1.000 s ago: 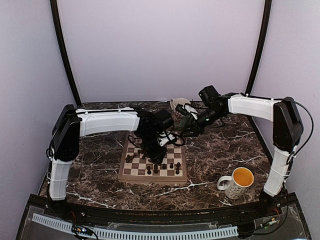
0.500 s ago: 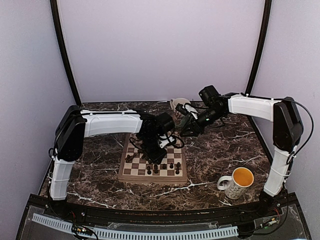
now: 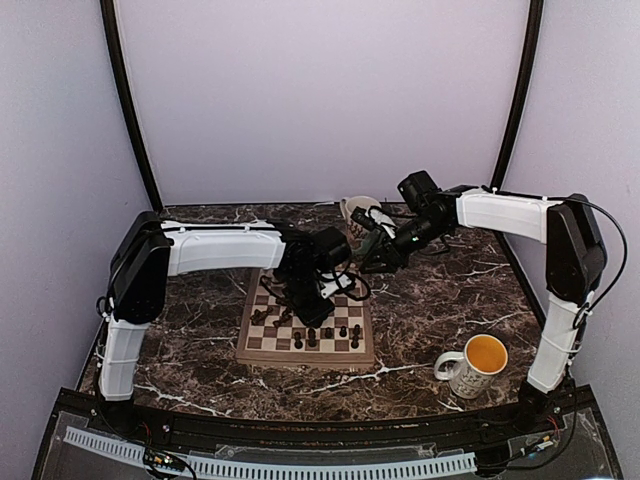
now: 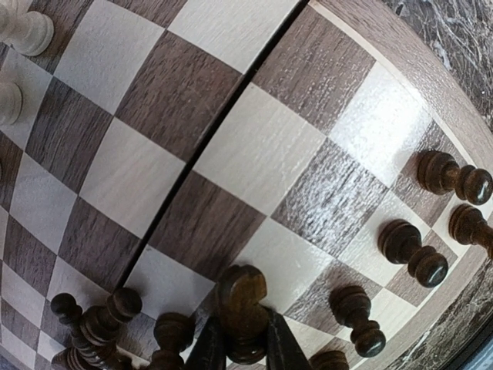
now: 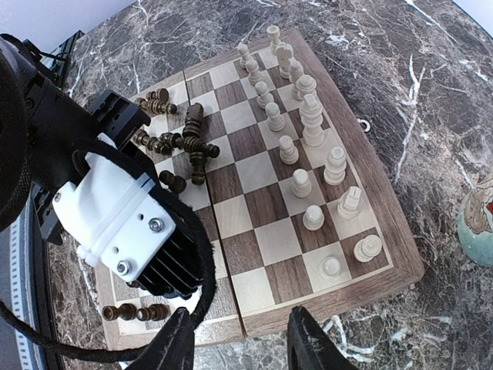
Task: Set up the chess pieces on the board
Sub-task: Pick up the knight from the chessboard.
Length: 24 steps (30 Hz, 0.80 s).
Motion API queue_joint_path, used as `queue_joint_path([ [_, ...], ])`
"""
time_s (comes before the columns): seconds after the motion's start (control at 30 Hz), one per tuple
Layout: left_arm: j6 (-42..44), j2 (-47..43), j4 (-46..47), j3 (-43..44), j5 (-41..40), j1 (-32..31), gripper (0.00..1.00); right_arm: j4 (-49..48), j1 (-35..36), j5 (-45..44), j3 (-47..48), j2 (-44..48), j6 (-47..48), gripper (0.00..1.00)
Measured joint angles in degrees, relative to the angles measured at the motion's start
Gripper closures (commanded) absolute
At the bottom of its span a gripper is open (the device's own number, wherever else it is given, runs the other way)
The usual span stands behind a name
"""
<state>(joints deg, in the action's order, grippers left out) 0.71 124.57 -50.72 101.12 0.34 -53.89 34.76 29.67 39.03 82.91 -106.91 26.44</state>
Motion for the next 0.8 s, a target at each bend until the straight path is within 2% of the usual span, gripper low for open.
queue_joint_path([
  [0.17, 0.24, -1.64, 2.64, -2.56, 0.04, 0.17, 0.93, 1.73, -0.13, 0.17, 1.38, 0.0, -0.46, 0.59],
  [0.3, 1.07, -5.18, 9.01, -8.52, -0.11, 0.92, 0.93, 2.58, -1.57, 1.16, 4.83, 0.0, -2.73, 0.59],
  [0.57, 2.05, -14.45, 23.26, -18.58, -0.87, 2.01, 0.93, 4.79, -9.77, 9.42, 16.68, -3.98, -12.2, 0.56],
  [0.8, 1.29, -19.96, 34.29, -24.0, -0.24, 2.01, 0.93, 4.7, -9.09, 15.26, 13.99, -5.73, -19.45, 0.56],
])
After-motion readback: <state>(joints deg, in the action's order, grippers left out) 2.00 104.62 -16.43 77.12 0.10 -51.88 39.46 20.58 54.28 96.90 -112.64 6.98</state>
